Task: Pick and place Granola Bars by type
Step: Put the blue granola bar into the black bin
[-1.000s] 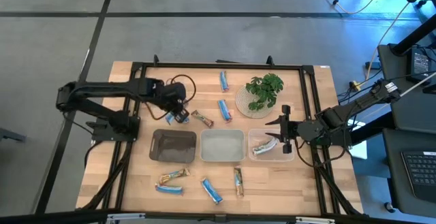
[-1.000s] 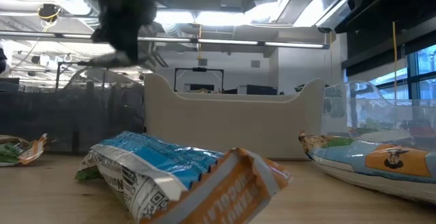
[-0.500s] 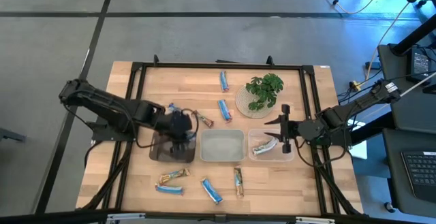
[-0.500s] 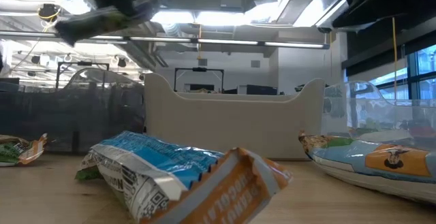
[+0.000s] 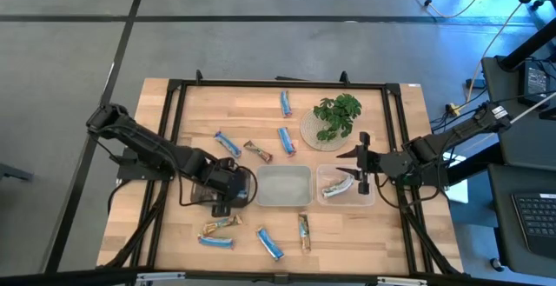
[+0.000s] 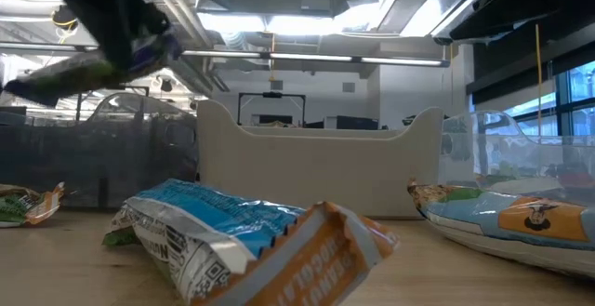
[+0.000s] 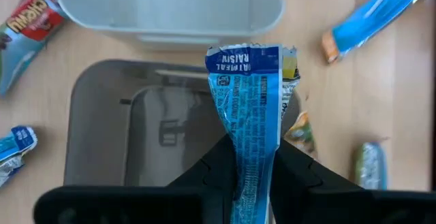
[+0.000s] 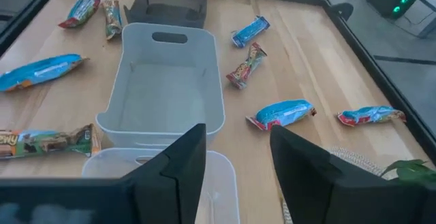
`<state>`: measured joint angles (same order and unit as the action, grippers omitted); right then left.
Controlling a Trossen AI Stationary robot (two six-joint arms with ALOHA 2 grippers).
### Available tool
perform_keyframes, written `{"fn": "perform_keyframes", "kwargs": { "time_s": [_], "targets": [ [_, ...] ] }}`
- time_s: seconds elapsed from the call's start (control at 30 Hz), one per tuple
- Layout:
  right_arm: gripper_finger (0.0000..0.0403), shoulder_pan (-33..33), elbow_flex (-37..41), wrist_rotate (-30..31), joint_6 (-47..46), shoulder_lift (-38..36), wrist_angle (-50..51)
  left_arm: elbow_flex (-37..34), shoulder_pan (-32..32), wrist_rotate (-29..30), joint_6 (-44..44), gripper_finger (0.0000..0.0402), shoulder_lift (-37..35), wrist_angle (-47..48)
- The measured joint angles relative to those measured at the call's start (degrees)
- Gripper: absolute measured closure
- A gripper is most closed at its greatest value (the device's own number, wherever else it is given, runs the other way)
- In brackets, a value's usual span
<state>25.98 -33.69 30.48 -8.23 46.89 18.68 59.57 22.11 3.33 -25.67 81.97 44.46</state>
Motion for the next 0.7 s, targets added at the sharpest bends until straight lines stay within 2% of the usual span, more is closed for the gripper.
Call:
{"fn": "perform_keyframes", "kwargs": {
  "time_s": [0.3, 0.47, 0.7],
  "targets": [
    [0.0235, 0.0, 0.0, 0.0, -0.5, 0.0, 0.0, 0.0, -0.1, 0.6, 3.0, 0.0342, 4.0, 5.8],
    [0.0235, 0.0, 0.0, 0.0, -0.5, 0.0, 0.0, 0.0, -0.1, 5.6, 3.0, 0.0341, 5.8, 11.1],
    [0.0235, 0.0, 0.0, -0.1, -0.5, 0.0, 0.0, 0.0, -0.1, 6.0, 2.9, 0.0338, 6.5, 10.4]
  ]
}}
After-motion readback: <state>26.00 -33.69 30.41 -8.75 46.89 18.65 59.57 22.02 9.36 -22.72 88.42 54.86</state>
